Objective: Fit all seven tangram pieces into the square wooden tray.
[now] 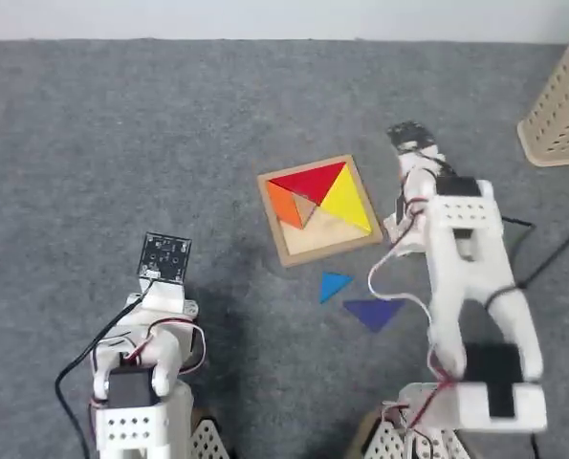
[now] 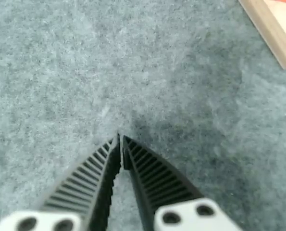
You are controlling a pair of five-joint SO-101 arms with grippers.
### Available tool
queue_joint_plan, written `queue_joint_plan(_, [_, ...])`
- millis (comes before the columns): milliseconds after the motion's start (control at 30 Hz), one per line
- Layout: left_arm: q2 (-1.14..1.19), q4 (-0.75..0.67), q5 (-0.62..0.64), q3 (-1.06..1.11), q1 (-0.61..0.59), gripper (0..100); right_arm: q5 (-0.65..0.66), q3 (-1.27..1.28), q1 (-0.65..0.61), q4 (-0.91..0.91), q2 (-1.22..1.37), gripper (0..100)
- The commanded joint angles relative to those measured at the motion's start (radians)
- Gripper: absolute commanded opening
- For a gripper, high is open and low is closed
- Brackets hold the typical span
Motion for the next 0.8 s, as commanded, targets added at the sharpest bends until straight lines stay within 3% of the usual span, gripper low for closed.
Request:
queue_joint_plan(0, [0.000,0.005,-0.009,-0.008,-0.005,1,0.117,-0.143,0.005,0.001,0.107,24.1])
queue_joint_plan(400, [0.000,0.005,-0.009,-0.008,-0.005,1,0.278,-0.396,0.111,0.065,0.452,24.0])
queue_joint_plan(767, [0.000,0.005,-0.009,-0.008,-0.005,1,0.272,-0.451,0.128,0.065,0.538,22.9])
